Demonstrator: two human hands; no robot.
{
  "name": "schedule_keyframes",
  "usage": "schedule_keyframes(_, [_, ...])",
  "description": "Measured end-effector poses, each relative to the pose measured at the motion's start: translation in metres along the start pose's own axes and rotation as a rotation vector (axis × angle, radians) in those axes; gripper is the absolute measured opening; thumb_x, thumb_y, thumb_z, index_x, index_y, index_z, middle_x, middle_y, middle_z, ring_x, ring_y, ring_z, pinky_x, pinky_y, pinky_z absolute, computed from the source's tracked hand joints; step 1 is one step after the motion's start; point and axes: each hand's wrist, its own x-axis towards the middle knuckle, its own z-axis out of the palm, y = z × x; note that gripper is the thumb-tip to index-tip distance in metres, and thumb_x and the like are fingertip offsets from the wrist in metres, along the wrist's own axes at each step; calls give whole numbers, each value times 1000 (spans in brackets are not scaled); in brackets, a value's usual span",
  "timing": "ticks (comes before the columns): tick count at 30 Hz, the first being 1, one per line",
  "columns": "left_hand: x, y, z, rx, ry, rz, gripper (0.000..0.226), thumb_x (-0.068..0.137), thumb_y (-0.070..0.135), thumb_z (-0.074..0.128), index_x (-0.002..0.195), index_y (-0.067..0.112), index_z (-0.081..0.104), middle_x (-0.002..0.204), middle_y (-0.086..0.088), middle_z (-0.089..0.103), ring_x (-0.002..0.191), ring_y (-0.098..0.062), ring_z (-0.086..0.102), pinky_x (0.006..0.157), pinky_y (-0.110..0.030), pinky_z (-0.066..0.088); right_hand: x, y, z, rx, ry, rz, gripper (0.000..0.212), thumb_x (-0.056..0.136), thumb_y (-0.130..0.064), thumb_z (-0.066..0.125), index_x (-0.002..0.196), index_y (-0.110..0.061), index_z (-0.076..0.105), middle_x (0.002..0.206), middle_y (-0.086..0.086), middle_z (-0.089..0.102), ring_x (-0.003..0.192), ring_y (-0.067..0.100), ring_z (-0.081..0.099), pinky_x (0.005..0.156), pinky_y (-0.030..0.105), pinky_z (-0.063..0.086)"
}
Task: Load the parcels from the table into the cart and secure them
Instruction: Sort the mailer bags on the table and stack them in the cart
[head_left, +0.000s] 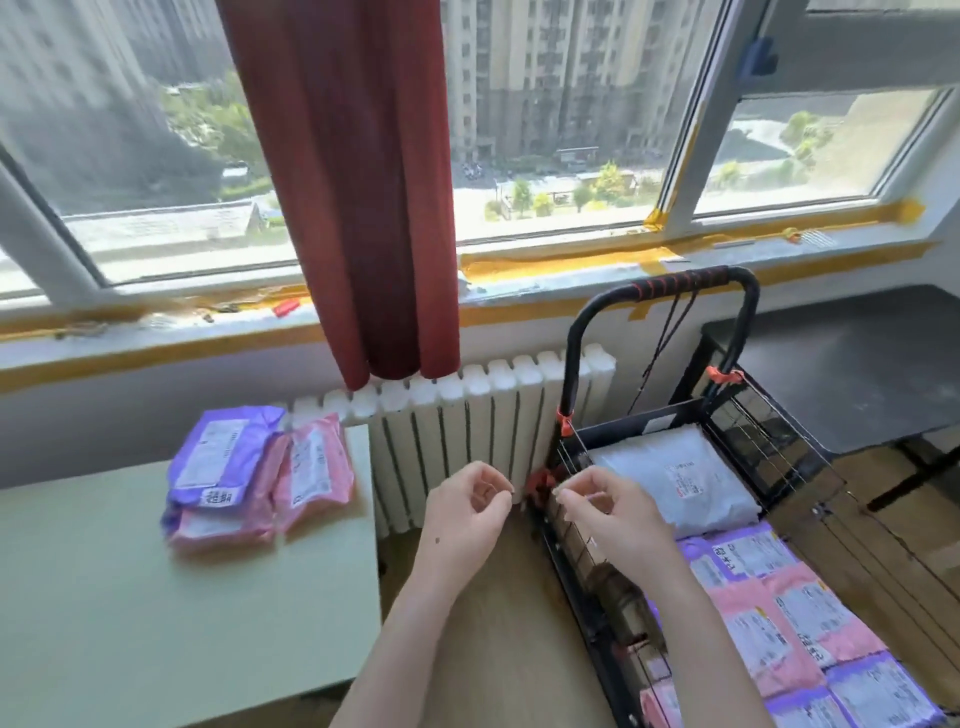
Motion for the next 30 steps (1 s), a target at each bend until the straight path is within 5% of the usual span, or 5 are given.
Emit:
schedule_keyframes(8, [-23, -52, -108, -68, 95, 14, 11, 87, 11, 61, 81, 20, 61, 70, 3, 58, 66, -6, 53, 59, -10, 43, -16, -55, 85, 15, -31, -96, 7, 91, -26, 64, 86, -27, 68, 80, -10, 70, 79, 3, 66, 79, 27, 53])
schedule_keyframes(19, [-70, -118, -223, -201, 264, -35, 16, 84, 7, 66, 73, 17, 62, 58, 11, 50, 52, 1, 44, 52, -11, 36, -50, -118, 198, -37, -168, -178, 7, 91, -27, 63, 86, -30, 67, 77, -8, 70, 79, 4, 66, 76, 24, 51])
schedule_keyframes(26, [-88, -169, -261, -189, 400, -157, 23, 82, 6, 67, 67, 22, 60, 54, 15, 52, 51, 0, 46, 54, -13, 37, -51, -133, 254, -43, -301, -179, 9, 87, -23, 68, 81, -30, 67, 78, -5, 69, 79, 9, 66, 62, 10, 46])
schedule_keyframes(30, [-83, -188, -265, -181, 434, -225, 21, 82, 5, 66, 68, 21, 61, 56, 13, 54, 53, -2, 49, 58, -20, 41, -37, -131, 274, -55, -354, -192, 15, 85, -17, 69, 80, -31, 67, 77, -11, 67, 70, -1, 61, 63, 9, 42])
